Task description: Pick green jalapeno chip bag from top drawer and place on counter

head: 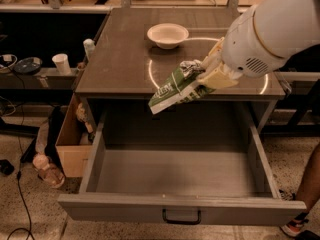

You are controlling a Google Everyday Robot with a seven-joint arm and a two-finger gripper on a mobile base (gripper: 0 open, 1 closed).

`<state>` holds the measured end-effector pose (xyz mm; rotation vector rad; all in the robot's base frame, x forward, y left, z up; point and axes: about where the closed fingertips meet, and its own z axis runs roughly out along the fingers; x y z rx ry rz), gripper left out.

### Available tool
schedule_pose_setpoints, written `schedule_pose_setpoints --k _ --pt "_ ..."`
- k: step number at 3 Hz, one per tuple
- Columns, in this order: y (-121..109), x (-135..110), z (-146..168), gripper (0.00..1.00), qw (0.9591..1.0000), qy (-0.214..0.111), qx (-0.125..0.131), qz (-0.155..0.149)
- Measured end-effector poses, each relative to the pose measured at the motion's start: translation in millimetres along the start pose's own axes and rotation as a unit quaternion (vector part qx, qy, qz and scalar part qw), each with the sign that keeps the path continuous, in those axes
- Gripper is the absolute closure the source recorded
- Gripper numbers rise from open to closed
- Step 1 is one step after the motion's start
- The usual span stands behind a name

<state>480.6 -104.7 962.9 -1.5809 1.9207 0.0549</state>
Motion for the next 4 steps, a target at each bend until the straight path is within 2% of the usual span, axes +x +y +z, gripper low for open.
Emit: schedule_pose_setpoints --k 1,2,3,4 --pt "2.3 0.6 3.7 1.0 1.0 0.002 0.003 0.0" --pt "-0.6 5.3 25.0 1.0 1.0 0.004 0.005 0.006" --pt "-16.3 2.7 52.1 1.0 1.0 -0.003 0.008 0.003" --pt "-48.9 -4.3 76.5 1.0 0.9997 -0.007 0.019 -0.013"
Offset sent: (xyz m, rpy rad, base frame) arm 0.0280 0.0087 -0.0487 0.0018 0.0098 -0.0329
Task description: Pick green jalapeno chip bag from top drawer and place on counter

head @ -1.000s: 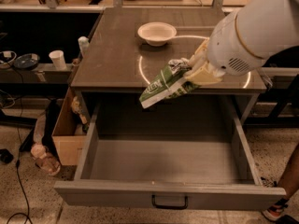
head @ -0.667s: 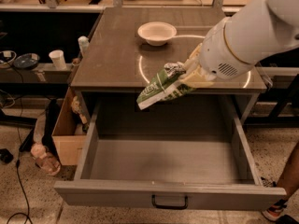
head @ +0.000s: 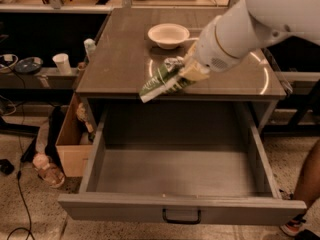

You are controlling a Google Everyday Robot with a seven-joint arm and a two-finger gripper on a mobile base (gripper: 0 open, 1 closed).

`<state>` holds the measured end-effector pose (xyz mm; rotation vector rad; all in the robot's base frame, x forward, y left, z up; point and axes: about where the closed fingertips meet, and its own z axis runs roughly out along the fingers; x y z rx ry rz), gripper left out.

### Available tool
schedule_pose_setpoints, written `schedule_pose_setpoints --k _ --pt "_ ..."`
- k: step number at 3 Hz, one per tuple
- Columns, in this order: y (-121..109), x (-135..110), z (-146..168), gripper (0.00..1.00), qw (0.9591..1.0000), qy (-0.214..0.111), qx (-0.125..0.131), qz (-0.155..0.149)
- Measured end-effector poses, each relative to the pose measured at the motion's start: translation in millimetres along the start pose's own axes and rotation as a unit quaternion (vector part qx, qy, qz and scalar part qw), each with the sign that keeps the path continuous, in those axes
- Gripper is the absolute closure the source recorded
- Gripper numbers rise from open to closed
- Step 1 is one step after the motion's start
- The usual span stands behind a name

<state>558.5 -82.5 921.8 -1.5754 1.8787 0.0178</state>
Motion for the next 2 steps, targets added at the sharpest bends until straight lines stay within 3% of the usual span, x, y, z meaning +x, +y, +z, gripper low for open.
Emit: schedule_pose_setpoints --k 1,2 --pt "-45.6 -10.3 30.9 1.0 0.9996 0.005 0.011 -0.024" --pt "-86.8 -6.8 79.8 1.0 0.9994 0.015 0.005 -0.03"
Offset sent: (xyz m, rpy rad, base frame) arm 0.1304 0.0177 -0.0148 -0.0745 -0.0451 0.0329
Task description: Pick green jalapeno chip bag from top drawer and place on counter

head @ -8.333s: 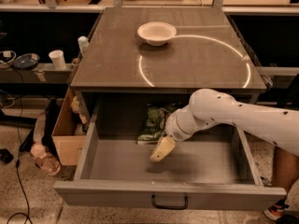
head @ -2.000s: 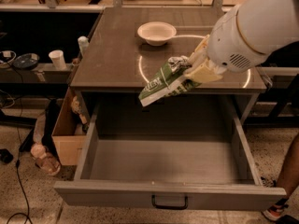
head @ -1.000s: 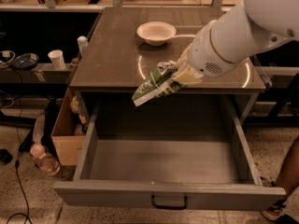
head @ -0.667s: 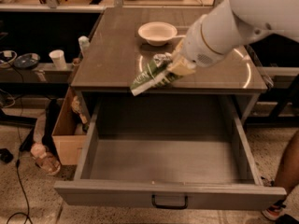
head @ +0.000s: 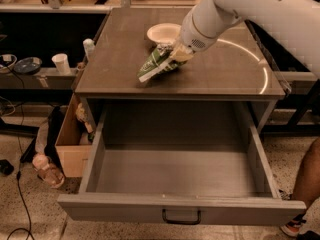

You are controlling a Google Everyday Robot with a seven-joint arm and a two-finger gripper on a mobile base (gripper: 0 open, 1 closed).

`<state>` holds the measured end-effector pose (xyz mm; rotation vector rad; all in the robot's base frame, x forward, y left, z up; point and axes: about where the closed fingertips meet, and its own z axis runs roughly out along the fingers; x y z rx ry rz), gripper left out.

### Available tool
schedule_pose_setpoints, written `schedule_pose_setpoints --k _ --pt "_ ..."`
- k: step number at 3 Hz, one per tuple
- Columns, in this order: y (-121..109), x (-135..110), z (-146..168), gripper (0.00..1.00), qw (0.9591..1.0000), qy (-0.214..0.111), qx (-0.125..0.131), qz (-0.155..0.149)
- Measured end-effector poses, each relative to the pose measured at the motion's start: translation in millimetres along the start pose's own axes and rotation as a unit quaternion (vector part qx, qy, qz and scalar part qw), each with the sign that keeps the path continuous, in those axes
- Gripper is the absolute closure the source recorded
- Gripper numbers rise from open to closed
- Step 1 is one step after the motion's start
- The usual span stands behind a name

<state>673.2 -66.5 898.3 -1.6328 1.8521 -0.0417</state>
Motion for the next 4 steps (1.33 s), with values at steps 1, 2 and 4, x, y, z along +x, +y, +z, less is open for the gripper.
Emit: schedule_pose_setpoints --k 1,2,4 --pt "-2.2 0.8 4.6 0.97 1.0 0.0 -0.001 0.001" --pt "-2.2 0.8 4.7 0.74 1.0 0.0 -0.001 0.001" --pt "-2.2 0.8 4.7 0.27 1.0 0.0 -0.001 0.001"
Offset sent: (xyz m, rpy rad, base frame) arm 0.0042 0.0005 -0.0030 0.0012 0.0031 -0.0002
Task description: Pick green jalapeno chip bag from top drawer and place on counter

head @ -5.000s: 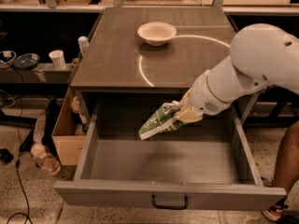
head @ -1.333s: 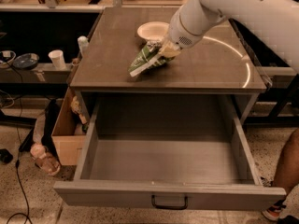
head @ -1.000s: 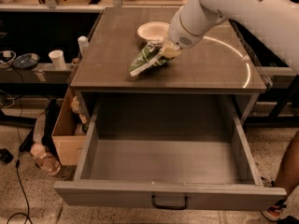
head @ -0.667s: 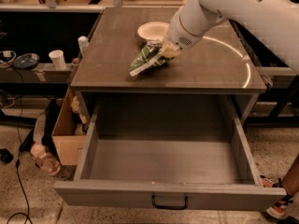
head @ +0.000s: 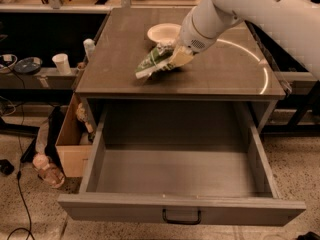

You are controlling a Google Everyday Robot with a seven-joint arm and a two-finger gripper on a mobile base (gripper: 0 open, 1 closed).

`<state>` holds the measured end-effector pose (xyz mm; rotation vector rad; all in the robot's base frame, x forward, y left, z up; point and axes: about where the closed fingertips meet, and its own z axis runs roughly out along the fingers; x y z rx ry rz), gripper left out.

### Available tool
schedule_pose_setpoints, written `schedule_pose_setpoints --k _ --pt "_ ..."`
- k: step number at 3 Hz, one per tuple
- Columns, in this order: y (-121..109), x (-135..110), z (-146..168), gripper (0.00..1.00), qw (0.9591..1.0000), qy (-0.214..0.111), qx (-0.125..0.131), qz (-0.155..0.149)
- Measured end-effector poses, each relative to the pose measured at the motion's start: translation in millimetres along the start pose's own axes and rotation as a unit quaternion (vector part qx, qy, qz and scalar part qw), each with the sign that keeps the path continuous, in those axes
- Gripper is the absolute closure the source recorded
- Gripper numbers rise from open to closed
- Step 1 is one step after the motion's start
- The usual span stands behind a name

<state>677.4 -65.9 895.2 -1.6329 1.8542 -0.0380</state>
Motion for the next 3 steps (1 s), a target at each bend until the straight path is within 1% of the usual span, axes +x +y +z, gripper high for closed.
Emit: schedule_pose_setpoints --k 1,2,3 --pt "0.0 0.0 0.0 0.04 1.0 0.0 0.0 0.0" --pt "0.0 0.0 0.1 0.0 1.0 0.0 0.0 0.0" --pt "0.1 0.0 0.1 0.0 1.0 0.0 0.0 0.0"
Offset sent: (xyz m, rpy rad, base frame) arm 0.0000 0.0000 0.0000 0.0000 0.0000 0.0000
